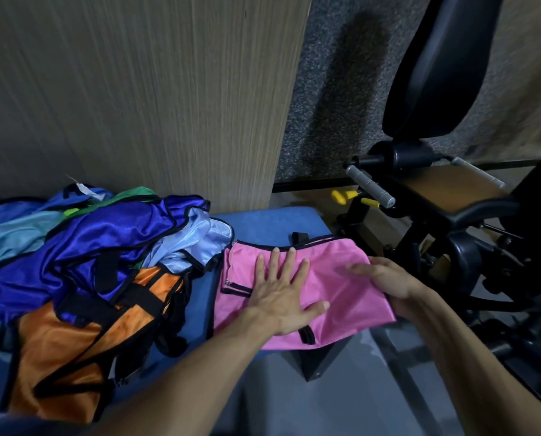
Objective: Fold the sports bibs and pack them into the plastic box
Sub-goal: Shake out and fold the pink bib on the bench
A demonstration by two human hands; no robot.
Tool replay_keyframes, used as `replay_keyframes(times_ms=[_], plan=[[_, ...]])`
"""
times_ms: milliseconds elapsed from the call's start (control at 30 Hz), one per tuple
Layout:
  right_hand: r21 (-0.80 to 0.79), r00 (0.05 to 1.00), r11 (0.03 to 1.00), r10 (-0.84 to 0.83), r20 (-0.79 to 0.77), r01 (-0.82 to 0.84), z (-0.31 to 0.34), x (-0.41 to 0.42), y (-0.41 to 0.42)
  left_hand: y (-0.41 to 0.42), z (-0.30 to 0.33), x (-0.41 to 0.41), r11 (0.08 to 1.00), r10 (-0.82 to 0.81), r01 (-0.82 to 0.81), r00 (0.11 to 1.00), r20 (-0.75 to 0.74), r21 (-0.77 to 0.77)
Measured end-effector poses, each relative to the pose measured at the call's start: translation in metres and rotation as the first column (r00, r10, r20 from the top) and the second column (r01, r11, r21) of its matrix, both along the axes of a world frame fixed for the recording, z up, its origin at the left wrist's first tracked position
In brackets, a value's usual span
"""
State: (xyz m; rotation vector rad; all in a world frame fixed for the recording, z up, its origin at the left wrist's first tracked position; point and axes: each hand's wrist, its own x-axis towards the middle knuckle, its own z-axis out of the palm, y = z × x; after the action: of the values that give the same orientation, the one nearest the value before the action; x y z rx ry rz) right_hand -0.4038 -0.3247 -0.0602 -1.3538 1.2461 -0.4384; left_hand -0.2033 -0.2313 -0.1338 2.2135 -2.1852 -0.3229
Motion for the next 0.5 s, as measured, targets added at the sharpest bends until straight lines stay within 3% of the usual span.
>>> replay_keyframes(times_ms=[100,200,300,367,433,500], plan=[[-0.019,0.999,0.999,0.031,0.041,-0.030,0.012,-0.012,-0.001,-0.004,0.006,-0.010,0.999,-0.025,0.023,0.998,-0.064,-0.039],[-0.061,0.996,0.997,0.052,0.069,-0.048,0.024,-0.001,0.008,0.010,0.019,0.006,0.980,-0.071,0.044,0.989,-0.133,-0.195],[-0.183,0.998,0.981,0.065,0.024,-0.060,0.042,0.035,0.026,0.030,0.032,0.039,0.916,-0.096,-0.073,0.915,-0.391,-0.395],[-0.241,0.996,0.966,0.090,-0.007,-0.089,0.051,0.071,0.046,0.041,0.038,0.064,0.888,0.003,-0.316,0.730,-0.684,-0.334],[-0.327,0.983,0.931,0.127,-0.130,-0.163,0.043,0.110,0.063,0.048,0.042,0.083,0.879,0.132,-0.471,0.376,-0.917,-0.066],[-0.339,0.912,0.875,0.229,-0.340,-0.346,0.021,0.146,0.084,0.053,0.038,0.095,0.866,0.235,-0.473,0.098,-0.967,0.163]])
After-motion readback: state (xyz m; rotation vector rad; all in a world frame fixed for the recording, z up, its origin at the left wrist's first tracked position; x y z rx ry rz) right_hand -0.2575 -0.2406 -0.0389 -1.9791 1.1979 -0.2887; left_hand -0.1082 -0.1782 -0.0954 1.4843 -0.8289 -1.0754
